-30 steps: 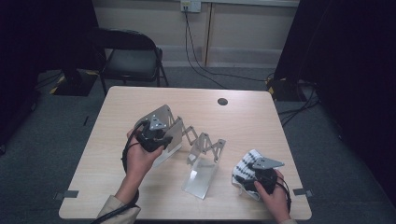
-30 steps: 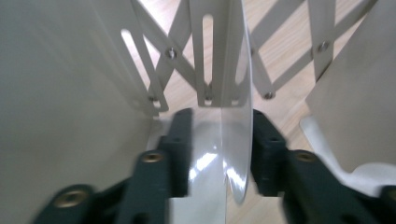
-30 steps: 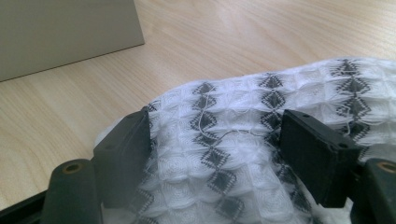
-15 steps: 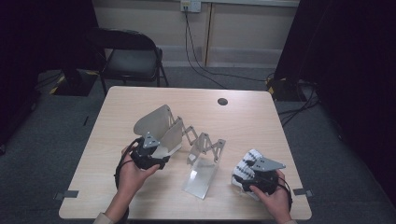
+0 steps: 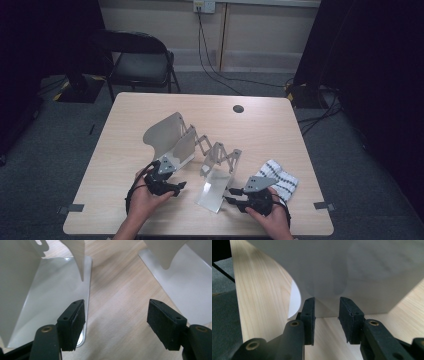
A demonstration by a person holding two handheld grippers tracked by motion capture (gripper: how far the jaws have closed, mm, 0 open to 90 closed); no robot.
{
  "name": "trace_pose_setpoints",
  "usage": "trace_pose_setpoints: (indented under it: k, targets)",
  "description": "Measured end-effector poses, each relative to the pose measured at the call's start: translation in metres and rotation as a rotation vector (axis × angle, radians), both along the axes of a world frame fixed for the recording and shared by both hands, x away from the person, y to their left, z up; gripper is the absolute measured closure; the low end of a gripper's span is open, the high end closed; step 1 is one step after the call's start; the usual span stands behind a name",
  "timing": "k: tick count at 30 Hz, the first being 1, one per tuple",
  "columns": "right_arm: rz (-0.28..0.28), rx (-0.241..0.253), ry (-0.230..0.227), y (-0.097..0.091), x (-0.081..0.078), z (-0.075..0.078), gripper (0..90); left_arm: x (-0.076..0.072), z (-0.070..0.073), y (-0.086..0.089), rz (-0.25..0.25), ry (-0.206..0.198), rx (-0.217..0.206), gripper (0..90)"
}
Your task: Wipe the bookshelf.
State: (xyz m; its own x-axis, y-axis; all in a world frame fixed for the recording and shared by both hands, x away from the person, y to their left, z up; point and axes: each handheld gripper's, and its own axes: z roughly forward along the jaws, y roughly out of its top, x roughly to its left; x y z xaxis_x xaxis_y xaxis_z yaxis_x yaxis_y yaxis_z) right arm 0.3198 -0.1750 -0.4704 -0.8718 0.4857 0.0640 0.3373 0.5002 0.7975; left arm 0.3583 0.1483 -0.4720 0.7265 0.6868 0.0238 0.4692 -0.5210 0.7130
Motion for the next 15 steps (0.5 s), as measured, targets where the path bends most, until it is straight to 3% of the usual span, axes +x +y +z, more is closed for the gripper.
trace_pose_setpoints:
  k: [4,9,15]
  targets:
    - [0.018,0.011,0.007,0.011,-0.003,-0.003,69.3,-0.002,-0.001,-0.003,-0.022,0.006,0.006,31.5]
    - [0.028,0.014,0.01,0.023,-0.005,-0.004,68.9,-0.006,-0.004,-0.005,-0.031,0.019,-0.015,32.7]
    - [0.033,0.002,0.014,0.041,-0.003,-0.011,59.5,-0.011,-0.006,-0.013,-0.078,0.031,-0.025,32.7]
